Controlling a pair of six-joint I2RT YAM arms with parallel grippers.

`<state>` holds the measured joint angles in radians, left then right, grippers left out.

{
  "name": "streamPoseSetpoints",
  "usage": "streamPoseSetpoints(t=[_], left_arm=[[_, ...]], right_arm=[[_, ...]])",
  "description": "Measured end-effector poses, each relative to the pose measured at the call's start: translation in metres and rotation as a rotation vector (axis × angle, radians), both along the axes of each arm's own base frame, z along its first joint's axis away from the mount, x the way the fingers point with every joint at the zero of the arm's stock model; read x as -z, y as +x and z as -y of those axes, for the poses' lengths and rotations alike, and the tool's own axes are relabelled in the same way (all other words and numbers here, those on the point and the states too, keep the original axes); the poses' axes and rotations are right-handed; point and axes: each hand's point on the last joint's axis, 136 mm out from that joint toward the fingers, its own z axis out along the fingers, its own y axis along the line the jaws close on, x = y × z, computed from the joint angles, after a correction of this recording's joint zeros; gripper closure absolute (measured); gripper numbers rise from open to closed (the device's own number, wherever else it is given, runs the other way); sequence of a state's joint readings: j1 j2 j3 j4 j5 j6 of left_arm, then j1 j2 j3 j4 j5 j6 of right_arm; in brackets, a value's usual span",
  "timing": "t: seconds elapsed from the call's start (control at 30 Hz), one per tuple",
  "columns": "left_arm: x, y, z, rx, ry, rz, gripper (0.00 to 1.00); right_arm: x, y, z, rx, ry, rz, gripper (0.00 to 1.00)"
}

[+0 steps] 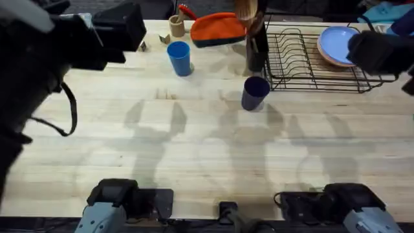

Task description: Pick up the cup on the table and put them onto the rack.

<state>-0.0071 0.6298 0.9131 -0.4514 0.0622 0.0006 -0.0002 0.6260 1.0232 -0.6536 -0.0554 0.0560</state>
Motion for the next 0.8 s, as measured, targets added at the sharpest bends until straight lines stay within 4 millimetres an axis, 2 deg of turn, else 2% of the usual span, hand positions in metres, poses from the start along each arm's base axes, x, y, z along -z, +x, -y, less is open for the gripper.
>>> streamPoseSetpoints(t=[0.17, 0.33, 0.47, 0.8], left_arm=[[0.009, 0.011, 0.006, 0.034, -0.007, -0.086, 0.008], [0.023, 0.020, 0.008, 0.046, -0.010, -0.143, 0.008], [0.035, 0.020, 0.008, 0.046, -0.011, -0.190, 0.008], [0.037, 0.021, 0.008, 0.045, -0.011, -0.199, 0.008]], right_arm=[[0.002, 0.013, -0.007, -0.035, 0.022, -0.044, 0.007], [0.014, 0.022, -0.011, -0.052, 0.038, -0.099, 0.007], [0.021, 0.022, -0.013, -0.064, 0.045, -0.133, 0.007], [0.024, 0.020, -0.016, -0.077, 0.052, -0.146, 0.007]])
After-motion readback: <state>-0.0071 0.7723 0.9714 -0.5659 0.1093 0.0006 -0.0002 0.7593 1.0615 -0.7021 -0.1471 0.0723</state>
